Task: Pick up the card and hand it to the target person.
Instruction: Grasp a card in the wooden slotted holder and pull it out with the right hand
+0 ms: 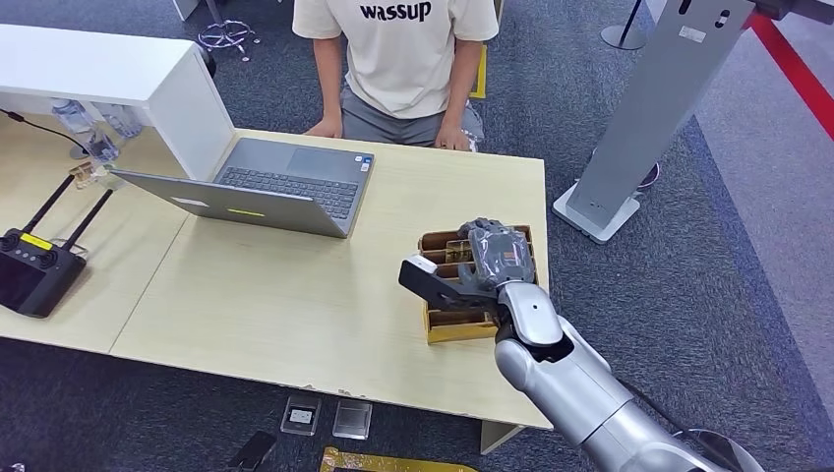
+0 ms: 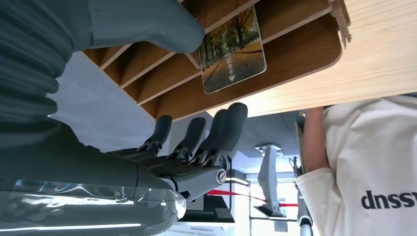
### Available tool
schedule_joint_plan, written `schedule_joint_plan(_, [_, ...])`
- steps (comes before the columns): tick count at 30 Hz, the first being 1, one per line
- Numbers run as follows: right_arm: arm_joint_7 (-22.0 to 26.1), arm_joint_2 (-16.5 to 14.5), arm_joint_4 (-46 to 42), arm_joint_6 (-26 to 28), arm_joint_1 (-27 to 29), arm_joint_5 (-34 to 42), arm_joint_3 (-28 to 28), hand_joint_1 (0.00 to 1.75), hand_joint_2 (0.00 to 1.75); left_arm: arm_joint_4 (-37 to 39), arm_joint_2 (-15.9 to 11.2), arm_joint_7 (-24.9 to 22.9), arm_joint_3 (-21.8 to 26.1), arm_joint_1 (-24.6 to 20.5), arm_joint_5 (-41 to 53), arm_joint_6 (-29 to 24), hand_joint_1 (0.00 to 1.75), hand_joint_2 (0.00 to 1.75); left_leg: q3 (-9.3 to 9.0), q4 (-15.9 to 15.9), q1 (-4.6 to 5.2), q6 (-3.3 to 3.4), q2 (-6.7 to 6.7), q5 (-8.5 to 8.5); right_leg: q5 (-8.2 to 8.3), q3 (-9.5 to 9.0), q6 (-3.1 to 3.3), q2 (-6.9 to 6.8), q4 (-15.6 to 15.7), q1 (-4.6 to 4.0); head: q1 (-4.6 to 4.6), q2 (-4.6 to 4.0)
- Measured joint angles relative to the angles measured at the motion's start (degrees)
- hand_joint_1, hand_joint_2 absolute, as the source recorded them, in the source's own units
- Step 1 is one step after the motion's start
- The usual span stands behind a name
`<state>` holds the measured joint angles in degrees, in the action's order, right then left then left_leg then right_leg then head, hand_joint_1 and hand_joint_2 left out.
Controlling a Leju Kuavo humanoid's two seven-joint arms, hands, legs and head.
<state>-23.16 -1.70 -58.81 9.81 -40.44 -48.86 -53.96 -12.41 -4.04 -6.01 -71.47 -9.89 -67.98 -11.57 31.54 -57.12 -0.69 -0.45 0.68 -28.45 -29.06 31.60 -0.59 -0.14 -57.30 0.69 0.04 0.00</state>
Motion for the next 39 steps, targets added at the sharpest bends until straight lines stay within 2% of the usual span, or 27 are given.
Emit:
schedule_joint_plan(32, [1.11,-0.57,5.77,1.60,-0.85,0.88,0.13,0.72,1.75,0.00,0.07,-0.39,-1.05,-0.35,0.36,0.27,0.00,0.00,-0.01,0.00,0.00,0.00,0.00,0.00,0.00,0.00,0.00,0.00,0.00,0.00,-0.03,0.00])
schedule_joint_plan(36, [1.11,-0.57,5.84,1.60,-0.85,0.96,0.13,0.85,1.75,0.01,0.07,-0.39,-1.07,-0.35,0.37,0.27,0.00,0.00,-0.01,0.00,0.00,0.00,0.00,0.00,0.00,0.00,0.00,0.00,0.00,0.00,-0.02,0.00])
schedule_joint_plan(38, [1.11,-0.57,5.85,1.60,-0.85,1.04,0.13,1.04,1.75,0.00,0.07,-0.39,-1.07,-0.35,0.37,0.27,0.00,0.00,-0.01,0.00,0.00,0.00,0.00,0.00,0.00,-0.01,0.00,0.00,0.00,0.00,-0.02,0.00])
schedule_joint_plan(39, [1.11,-0.57,5.85,1.60,-0.85,1.08,0.13,1.19,1.75,0.00,0.07,-0.39,-1.07,-0.35,0.38,0.27,0.00,0.00,-0.01,0.00,0.00,0.00,0.00,0.00,0.00,-0.01,0.00,0.00,0.00,0.00,-0.02,0.00])
